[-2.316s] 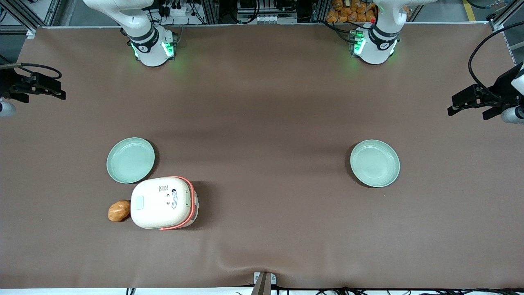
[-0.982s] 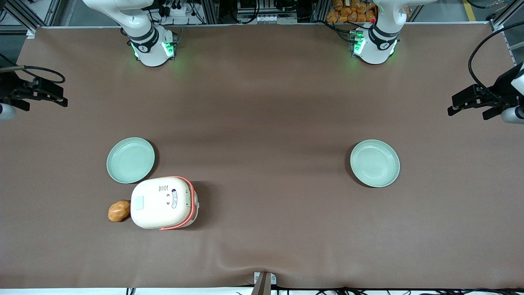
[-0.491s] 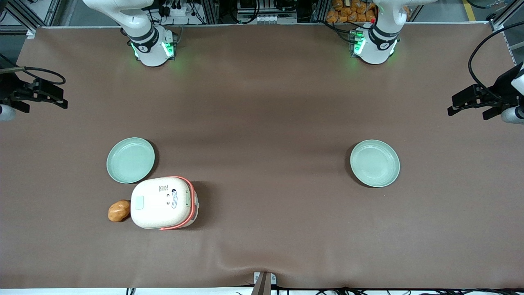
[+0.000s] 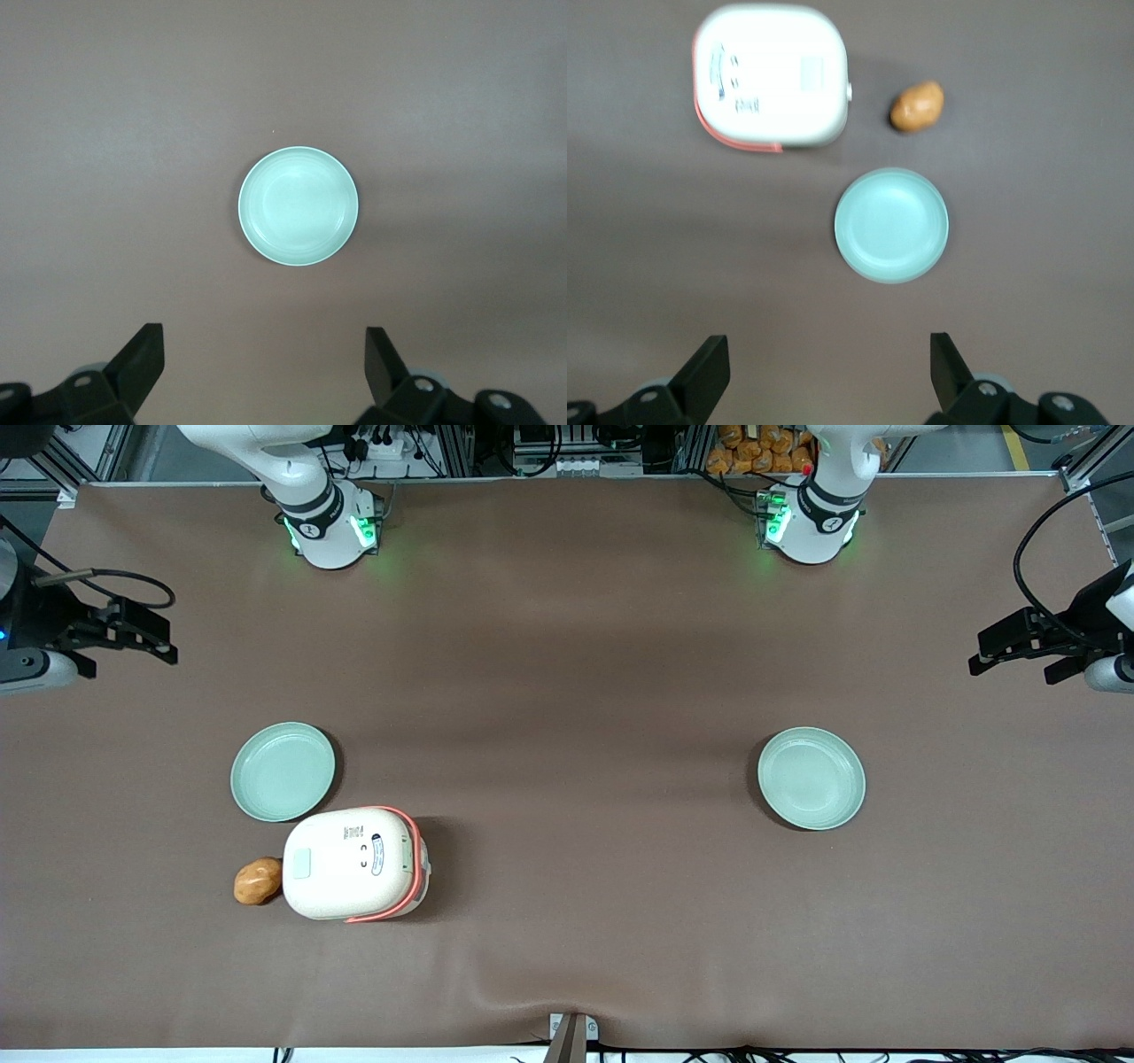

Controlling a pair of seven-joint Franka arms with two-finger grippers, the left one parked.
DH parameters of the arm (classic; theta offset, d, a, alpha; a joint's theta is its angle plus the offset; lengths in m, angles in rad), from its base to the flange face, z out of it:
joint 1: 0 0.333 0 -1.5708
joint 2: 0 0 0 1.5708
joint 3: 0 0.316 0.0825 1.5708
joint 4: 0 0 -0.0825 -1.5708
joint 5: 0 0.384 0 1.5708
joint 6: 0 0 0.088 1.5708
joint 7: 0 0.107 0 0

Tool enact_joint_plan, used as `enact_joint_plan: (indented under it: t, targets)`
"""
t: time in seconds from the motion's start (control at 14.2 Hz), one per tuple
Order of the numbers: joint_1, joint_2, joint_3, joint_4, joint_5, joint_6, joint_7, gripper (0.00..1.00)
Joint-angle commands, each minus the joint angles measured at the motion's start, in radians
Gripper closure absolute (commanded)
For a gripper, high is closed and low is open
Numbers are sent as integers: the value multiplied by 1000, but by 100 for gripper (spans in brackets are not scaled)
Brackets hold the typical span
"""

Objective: Press rice cooker button with right arm
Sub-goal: 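Move the right gripper over the white rice cooker's lid button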

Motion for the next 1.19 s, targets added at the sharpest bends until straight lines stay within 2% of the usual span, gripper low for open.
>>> enact_joint_plan:
  t: [0.0,0.28,0.56,0.77,0.84,0.98,1.12]
  targets:
    - [34,21,-3,11,18,74,3,0]
    - [75,98,-3,11,21,154,9,0]
    - [94,163,-3,5,105,200,10,0]
    - [124,219,-3,-9,118,261,10,0]
    - [126,236,-3,-18,116,287,10,3]
    - [114,274,-4,-25,114,350,6,18]
    - [112,304,-4,-25,104,410,-1,42]
